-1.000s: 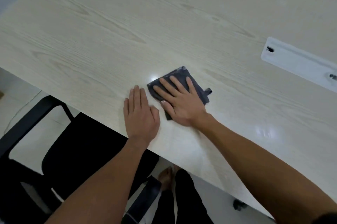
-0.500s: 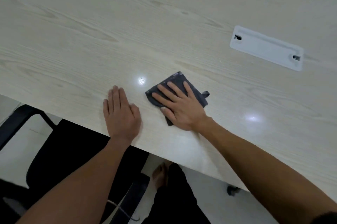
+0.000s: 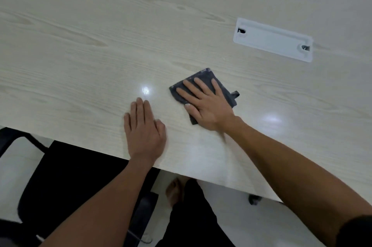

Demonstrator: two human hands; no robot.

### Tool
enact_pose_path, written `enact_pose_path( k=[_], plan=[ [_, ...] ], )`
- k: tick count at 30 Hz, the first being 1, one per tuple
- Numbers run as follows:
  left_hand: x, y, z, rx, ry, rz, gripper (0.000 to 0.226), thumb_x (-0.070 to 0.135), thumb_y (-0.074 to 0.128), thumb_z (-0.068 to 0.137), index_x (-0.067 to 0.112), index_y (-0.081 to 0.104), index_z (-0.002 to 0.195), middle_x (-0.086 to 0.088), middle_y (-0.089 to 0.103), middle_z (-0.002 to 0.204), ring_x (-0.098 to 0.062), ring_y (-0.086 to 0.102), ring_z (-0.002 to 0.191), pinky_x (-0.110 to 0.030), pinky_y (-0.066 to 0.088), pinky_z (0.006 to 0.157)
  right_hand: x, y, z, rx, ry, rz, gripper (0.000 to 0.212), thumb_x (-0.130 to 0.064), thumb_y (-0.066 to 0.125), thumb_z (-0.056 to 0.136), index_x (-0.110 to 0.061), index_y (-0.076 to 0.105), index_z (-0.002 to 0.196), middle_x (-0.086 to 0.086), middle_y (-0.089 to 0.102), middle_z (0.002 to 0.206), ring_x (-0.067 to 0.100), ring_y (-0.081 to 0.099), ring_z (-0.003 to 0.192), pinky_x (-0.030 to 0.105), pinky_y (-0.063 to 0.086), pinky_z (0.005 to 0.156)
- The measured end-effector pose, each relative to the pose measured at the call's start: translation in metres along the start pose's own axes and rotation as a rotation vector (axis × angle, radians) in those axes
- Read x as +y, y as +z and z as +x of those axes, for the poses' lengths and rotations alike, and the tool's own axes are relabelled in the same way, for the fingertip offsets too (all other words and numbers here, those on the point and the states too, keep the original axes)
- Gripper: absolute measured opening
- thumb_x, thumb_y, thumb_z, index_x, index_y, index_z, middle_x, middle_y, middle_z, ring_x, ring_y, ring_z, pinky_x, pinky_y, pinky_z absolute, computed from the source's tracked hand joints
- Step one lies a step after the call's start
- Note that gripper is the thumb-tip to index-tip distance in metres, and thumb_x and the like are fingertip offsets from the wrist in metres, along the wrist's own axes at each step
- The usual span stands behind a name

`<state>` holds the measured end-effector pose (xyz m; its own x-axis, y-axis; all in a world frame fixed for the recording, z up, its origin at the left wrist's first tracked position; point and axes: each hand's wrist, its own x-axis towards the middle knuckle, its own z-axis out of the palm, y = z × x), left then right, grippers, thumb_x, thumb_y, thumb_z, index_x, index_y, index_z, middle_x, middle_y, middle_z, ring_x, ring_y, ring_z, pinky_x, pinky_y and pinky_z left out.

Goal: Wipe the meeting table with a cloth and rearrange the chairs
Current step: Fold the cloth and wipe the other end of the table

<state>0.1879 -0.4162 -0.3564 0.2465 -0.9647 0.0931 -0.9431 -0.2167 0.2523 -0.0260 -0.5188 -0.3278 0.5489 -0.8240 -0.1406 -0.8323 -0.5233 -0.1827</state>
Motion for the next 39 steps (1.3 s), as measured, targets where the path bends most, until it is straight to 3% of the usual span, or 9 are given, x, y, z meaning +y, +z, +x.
enact_pose_path(
  k=[4,10,15,17,22,26,30,34,39],
  plan=[
    [0.002,0.002,0.002,-0.009,-0.008,0.004,0.068,0.032,0.035,0.099,0.000,0.032,0.160,-0.018,0.029,0.169,-0.033,0.023,0.159,-0.053,0.012,0.130,-0.015,-0.010,0.069,0.048,0.297,0.086,0.060,-0.055,0.011,0.109,-0.041,0.008,0.167,-0.011,0.002,0.176,0.021,-0.007,0.163,0.059,-0.015,0.125],
    [0.013,-0.002,0.010,-0.017,0.030,0.003,0.071,0.034,0.033,0.097,-0.003,0.035,0.158,-0.021,0.033,0.167,-0.036,0.030,0.156,-0.056,0.019,0.127,-0.016,0.007,-0.016,0.029,-0.013,0.034,0.055,-0.051,0.021,0.112,-0.041,0.021,0.166,-0.011,0.017,0.174,0.019,0.007,0.163,0.058,-0.003,0.129],
    [0.056,0.003,0.030,-0.061,0.081,-0.052,0.072,0.036,0.029,0.099,0.000,0.028,0.162,-0.018,0.025,0.171,-0.031,0.021,0.160,-0.050,0.013,0.131,0.045,-0.014,-0.003,0.103,0.617,0.135,0.060,-0.053,0.012,0.110,-0.039,0.003,0.167,-0.007,-0.004,0.176,0.020,-0.008,0.163,0.058,-0.011,0.127],
    [0.059,0.010,0.030,-0.069,0.076,-0.037,0.071,0.035,0.029,0.100,0.000,0.028,0.162,-0.018,0.025,0.171,-0.031,0.021,0.160,-0.050,0.013,0.131,0.062,-0.026,0.046,0.140,0.703,0.191,0.061,-0.052,0.010,0.109,-0.036,-0.001,0.168,-0.005,-0.007,0.177,0.022,-0.010,0.162,0.060,-0.013,0.126],
    [0.057,0.017,0.030,-0.073,0.077,-0.021,0.073,0.033,0.031,0.097,0.000,0.029,0.161,-0.017,0.024,0.171,-0.030,0.018,0.161,-0.048,0.007,0.132,0.030,-0.021,0.109,0.091,0.369,0.112,0.061,-0.050,0.012,0.109,-0.034,0.008,0.168,-0.005,0.002,0.177,0.024,-0.004,0.163,0.058,-0.008,0.128],
    [0.055,0.015,0.029,-0.073,0.091,-0.009,0.070,0.032,0.029,0.099,0.000,0.030,0.161,-0.018,0.027,0.171,-0.032,0.022,0.159,-0.053,0.015,0.130,-0.007,0.002,0.017,0.051,0.046,0.062,0.056,-0.050,0.024,0.111,-0.038,0.022,0.166,-0.007,0.017,0.175,0.021,0.009,0.163,0.055,-0.002,0.129],
    [0.059,0.014,0.028,-0.076,0.093,-0.022,0.071,0.033,0.028,0.098,0.000,0.029,0.161,-0.018,0.026,0.171,-0.032,0.021,0.160,-0.053,0.015,0.130,0.066,-0.009,-0.041,0.044,0.238,0.038,0.056,-0.052,0.020,0.111,-0.042,0.017,0.166,-0.011,0.010,0.176,0.019,0.004,0.163,0.057,-0.003,0.129],
    [0.058,0.019,0.027,-0.065,0.089,-0.022,0.071,0.033,0.028,0.099,0.000,0.028,0.162,-0.017,0.024,0.172,-0.030,0.018,0.161,-0.050,0.011,0.131,0.104,-0.033,0.042,0.081,0.573,0.157,0.061,-0.052,0.011,0.109,-0.037,0.003,0.168,-0.007,-0.007,0.176,0.022,-0.010,0.162,0.061,-0.013,0.126],
    [0.055,0.019,0.024,-0.011,0.118,0.000,0.069,0.029,0.030,0.097,-0.002,0.032,0.160,-0.020,0.029,0.169,-0.033,0.025,0.159,-0.051,0.016,0.130,0.020,-0.006,0.048,0.069,0.201,0.123,0.059,-0.050,0.013,0.111,-0.037,0.011,0.168,-0.008,0.003,0.177,0.021,-0.004,0.163,0.057,-0.012,0.127]
  ],
)
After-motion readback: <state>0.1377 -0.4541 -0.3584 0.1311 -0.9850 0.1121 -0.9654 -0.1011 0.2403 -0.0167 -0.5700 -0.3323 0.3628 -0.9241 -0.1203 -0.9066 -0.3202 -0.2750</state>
